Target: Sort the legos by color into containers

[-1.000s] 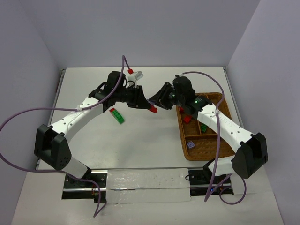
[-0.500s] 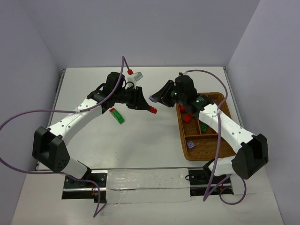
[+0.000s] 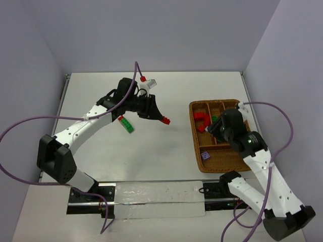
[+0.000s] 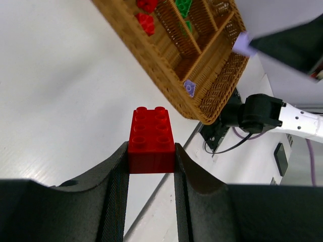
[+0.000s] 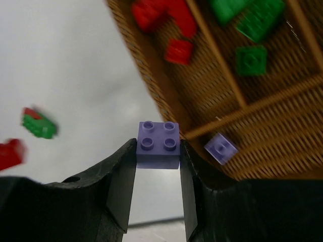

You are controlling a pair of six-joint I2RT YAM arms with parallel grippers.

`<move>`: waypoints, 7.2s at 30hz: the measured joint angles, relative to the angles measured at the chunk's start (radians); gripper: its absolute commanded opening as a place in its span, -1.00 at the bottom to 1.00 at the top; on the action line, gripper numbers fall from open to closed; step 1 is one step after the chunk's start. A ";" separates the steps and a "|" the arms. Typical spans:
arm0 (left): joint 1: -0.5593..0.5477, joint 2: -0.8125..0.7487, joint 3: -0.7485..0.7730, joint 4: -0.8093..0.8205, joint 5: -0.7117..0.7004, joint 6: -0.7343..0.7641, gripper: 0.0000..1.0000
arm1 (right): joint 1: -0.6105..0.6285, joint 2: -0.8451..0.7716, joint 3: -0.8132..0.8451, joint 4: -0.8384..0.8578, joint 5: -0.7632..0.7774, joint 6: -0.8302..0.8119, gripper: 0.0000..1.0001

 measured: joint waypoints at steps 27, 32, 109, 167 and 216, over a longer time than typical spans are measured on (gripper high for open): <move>-0.167 0.334 0.432 -0.009 -0.021 -0.096 -0.99 | 0.000 -0.107 -0.145 -0.365 0.061 0.118 0.37; -0.210 0.461 0.478 0.055 -0.016 -0.176 -1.00 | 0.000 -0.090 -0.008 -0.355 0.131 0.091 0.39; 0.190 0.318 -0.024 -0.235 -0.831 -0.424 -0.90 | -0.007 0.073 0.076 -0.039 0.056 -0.108 0.41; 0.190 -0.049 -0.156 0.798 0.522 -0.561 -1.00 | 0.083 0.446 0.107 1.054 -1.036 -0.085 0.02; 0.229 -0.077 -0.111 0.328 0.317 -0.258 -1.00 | 0.109 0.427 0.087 0.537 -0.548 -0.276 -1.00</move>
